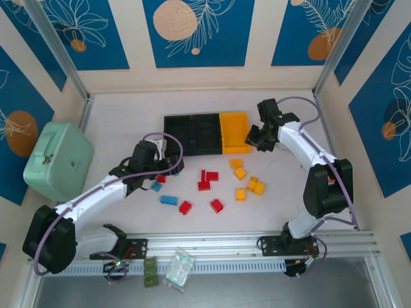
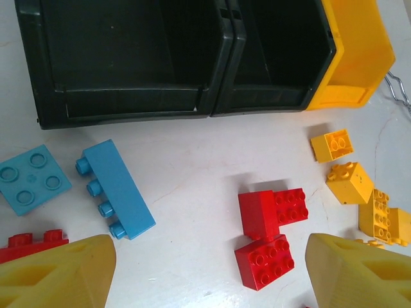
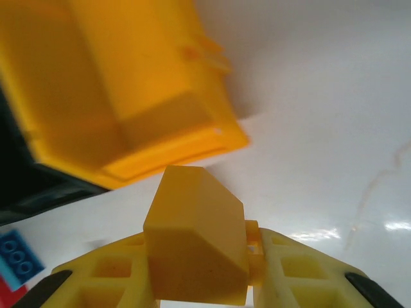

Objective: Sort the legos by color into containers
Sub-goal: Place the lego in the container.

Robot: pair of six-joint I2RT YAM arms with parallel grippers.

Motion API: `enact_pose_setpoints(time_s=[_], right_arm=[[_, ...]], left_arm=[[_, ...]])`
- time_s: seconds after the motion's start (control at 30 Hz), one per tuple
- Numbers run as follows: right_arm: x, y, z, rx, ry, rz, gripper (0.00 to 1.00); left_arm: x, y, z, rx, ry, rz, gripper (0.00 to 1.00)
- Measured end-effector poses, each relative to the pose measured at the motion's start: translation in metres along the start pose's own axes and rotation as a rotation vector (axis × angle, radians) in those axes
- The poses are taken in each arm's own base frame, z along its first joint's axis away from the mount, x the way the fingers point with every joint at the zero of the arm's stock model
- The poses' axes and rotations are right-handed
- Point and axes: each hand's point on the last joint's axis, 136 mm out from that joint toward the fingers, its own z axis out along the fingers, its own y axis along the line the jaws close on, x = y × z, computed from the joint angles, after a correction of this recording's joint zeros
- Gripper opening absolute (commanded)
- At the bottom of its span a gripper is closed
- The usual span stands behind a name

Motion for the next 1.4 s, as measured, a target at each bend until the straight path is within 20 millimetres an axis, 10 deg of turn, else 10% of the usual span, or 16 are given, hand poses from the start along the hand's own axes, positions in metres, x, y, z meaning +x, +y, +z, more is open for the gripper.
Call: enact_pose_setpoints(time_s=[0.33, 1.4], right_arm=[[-0.033, 0.063, 0.045, -0.011, 0.037, -0.086, 0.26], [-0.044, 0.055, 0.097, 0.081, 0.098, -0.028, 0.53]], left_arm=[[0.002, 0.003, -0.008, -0.023, -0.001, -0.038, 0.77], [0.004, 0.016, -0.022, -0.09, -0.025, -0.066, 0.79]])
